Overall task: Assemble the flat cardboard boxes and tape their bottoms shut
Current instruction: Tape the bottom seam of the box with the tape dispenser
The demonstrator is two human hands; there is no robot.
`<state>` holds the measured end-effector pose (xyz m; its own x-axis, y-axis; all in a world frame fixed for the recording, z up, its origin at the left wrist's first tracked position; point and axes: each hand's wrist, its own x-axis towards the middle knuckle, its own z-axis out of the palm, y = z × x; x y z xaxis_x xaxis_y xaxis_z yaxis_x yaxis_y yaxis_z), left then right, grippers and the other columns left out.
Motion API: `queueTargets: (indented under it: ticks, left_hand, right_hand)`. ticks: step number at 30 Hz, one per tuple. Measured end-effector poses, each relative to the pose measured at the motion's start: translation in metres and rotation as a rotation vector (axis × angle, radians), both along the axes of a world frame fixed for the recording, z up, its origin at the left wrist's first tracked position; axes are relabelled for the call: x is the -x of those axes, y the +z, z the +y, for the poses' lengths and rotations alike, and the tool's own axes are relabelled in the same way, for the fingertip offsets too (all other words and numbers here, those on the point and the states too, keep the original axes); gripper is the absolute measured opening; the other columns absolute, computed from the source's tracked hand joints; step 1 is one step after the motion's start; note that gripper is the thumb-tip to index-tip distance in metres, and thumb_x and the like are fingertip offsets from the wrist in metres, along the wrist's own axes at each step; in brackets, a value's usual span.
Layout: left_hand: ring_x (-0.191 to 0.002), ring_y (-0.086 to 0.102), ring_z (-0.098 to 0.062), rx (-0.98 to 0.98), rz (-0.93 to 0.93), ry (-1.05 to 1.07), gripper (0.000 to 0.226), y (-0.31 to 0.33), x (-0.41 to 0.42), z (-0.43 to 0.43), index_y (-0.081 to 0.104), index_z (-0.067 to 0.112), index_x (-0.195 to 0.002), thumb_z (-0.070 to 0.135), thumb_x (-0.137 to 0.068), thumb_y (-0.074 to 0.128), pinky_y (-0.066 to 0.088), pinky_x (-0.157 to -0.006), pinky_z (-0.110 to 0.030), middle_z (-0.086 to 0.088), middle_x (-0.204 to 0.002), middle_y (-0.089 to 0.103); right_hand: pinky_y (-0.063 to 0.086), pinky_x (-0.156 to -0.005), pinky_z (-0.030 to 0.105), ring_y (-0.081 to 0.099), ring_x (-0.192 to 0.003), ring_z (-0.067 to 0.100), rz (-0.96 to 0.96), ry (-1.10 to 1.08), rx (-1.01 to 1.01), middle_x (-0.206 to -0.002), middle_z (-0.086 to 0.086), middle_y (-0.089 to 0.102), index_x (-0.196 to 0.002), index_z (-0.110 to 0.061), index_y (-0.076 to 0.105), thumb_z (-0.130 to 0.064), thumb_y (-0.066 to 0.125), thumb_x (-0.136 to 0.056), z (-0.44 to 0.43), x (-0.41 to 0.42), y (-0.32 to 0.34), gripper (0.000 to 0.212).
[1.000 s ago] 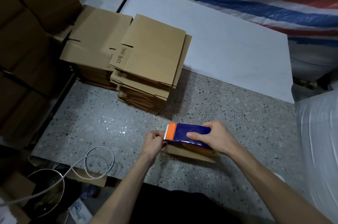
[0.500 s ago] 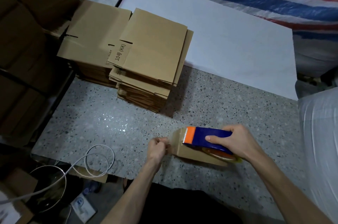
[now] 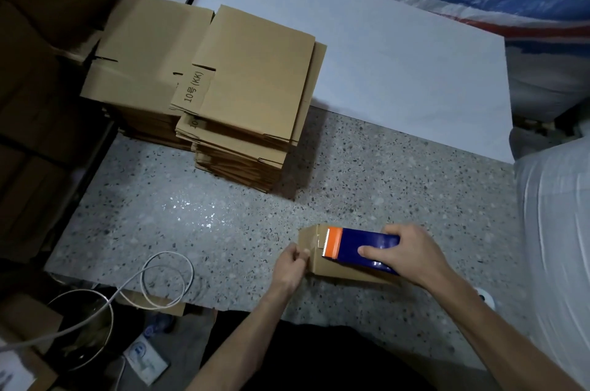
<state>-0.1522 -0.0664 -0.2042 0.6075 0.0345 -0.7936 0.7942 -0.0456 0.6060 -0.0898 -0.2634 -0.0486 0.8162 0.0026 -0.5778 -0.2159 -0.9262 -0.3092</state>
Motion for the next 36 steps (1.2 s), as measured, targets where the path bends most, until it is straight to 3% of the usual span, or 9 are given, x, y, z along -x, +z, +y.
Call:
queueTargets:
  ticks: [5,7,9,13,19,23,27,31,36]
  left_hand:
    - [-0.094,0.062,-0.023,0.006,-0.062,-0.013,0.013,-0.004,-0.002,0.030,0.054,0.011,-0.086,0.003,-0.092,0.062,0.056,-0.083,-0.033,-0.019,-0.106,0.067]
    - [-0.100,0.063,-0.020,0.116,-0.155,0.077,0.009,0.009,0.000,0.022,0.059,0.013,-0.090,0.020,-0.093,0.064,0.055,-0.087,-0.032,-0.010,-0.109,0.066]
    - [-0.105,0.062,-0.016,0.153,-0.193,0.077,0.028,0.016,0.000,0.008,0.060,0.010,-0.094,0.037,-0.091,0.070,0.056,-0.083,-0.029,-0.002,-0.112,0.066]
    - [-0.109,0.061,-0.012,0.105,-0.276,0.047,0.027,0.017,-0.004,0.005,0.057,0.009,-0.085,0.029,-0.088,0.075,0.057,-0.084,-0.032,0.001,-0.114,0.068]
    - [-0.090,0.063,0.008,-0.040,-0.343,0.047,0.022,0.024,-0.006,-0.005,0.056,0.012,-0.079,0.019,-0.089,0.075,0.047,-0.064,-0.004,0.004,-0.102,0.070]
    - [-0.094,0.068,-0.014,-0.120,-0.336,-0.007,0.019,0.020,-0.008,-0.012,0.054,0.022,-0.084,0.025,-0.091,0.072,0.059,-0.079,-0.039,0.001,-0.108,0.069]
    - [-0.096,0.056,-0.006,-0.287,-0.412,-0.086,0.018,0.019,-0.005,-0.013,0.054,0.030,-0.085,0.033,-0.089,0.071,0.047,-0.081,-0.026,0.016,-0.102,0.057]
    - [-0.080,0.060,-0.010,-0.300,-0.424,-0.079,0.017,0.018,-0.005,-0.014,0.056,0.028,-0.084,0.034,-0.088,0.071,0.046,-0.066,-0.027,0.010,-0.087,0.064]
    - [-0.073,0.066,-0.017,-0.289,-0.404,-0.090,0.017,0.020,-0.006,-0.013,0.056,0.027,-0.085,0.029,-0.089,0.072,0.053,-0.060,-0.031,0.002,-0.081,0.069]
  right_hand:
    - [0.046,-0.062,0.028,0.065,-0.070,0.013,0.024,0.009,0.004,-0.072,-0.006,0.067,-0.079,-0.023,0.067,-0.064,0.079,-0.070,0.001,-0.008,-0.001,0.043]
    - [0.049,-0.067,0.028,0.065,-0.073,0.012,0.037,0.035,0.024,-0.075,-0.009,0.067,-0.084,-0.026,0.068,-0.067,0.077,-0.069,0.002,-0.010,-0.001,0.045]
    - [0.047,-0.065,0.028,0.064,-0.072,0.009,0.042,0.044,0.053,-0.072,-0.011,0.067,-0.080,-0.028,0.067,-0.070,0.076,-0.067,0.001,-0.012,0.001,0.045]
    - [0.040,-0.057,0.025,0.062,-0.066,0.005,0.059,0.080,0.070,-0.066,-0.013,0.064,-0.069,-0.030,0.062,-0.068,0.078,-0.066,-0.001,-0.014,0.002,0.041]
    - [0.039,-0.053,0.024,0.062,-0.061,0.002,0.104,0.107,0.010,-0.062,-0.013,0.064,-0.066,-0.031,0.063,-0.063,0.081,-0.068,-0.015,-0.016,0.009,0.036]
    - [0.046,-0.058,0.026,0.065,-0.062,0.003,0.115,0.078,0.026,-0.061,-0.013,0.068,-0.070,-0.030,0.073,-0.064,0.082,-0.065,-0.046,-0.012,0.011,0.036]
    - [0.056,-0.069,0.035,0.067,-0.063,0.006,0.123,0.045,0.000,-0.063,-0.014,0.070,-0.067,-0.037,0.073,-0.062,0.083,-0.065,-0.068,-0.012,0.011,0.027]
    - [0.048,-0.061,0.029,0.065,-0.061,0.006,0.124,0.022,-0.029,-0.058,-0.019,0.067,-0.062,-0.056,0.066,-0.060,0.084,-0.065,-0.091,-0.011,0.008,0.019]
    - [0.043,-0.062,0.031,0.063,-0.058,0.014,0.134,-0.050,-0.064,-0.058,-0.004,0.068,-0.059,-0.023,0.072,-0.050,0.089,-0.063,-0.134,-0.012,0.001,0.033]
